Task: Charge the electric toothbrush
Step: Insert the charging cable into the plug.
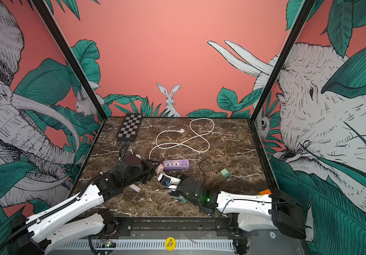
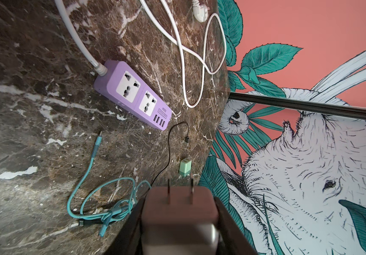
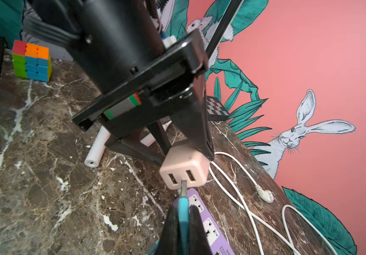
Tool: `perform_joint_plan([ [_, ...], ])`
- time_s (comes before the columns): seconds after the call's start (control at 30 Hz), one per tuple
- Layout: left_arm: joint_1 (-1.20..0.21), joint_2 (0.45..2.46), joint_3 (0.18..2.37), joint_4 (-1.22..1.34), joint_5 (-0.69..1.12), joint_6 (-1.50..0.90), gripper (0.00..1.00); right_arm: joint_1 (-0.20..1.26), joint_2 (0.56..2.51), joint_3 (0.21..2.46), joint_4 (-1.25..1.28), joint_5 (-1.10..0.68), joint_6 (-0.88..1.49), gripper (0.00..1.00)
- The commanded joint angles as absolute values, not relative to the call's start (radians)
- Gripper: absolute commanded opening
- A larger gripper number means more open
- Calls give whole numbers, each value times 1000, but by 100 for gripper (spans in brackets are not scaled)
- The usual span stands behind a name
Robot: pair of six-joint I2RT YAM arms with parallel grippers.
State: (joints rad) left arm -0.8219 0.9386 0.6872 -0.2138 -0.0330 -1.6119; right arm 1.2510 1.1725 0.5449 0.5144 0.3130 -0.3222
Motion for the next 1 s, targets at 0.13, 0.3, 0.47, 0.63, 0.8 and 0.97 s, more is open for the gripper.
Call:
perform_joint_plan([
  [0.13,-810,929,682,-181,-33,-1643,0,1254,1167,547,509,342,-235,0],
  [0.3,-810,932,680,-177,-31,-1650,0,1255,1161,523,569,344,-194,0],
  [0.47,-810,933,674,-165,-34,-1649,0,1254,1174,531,590,330,-115,0],
  [0.63,-810,913,618,-74,-73,-1648,0,1239,1176,532,630,276,90,0],
  [0.8,-808,887,544,72,-125,-1604,0,1152,1136,448,778,169,387,0],
  [0.97,-808,880,461,249,-153,-1592,0,1078,1146,407,900,51,630,0],
])
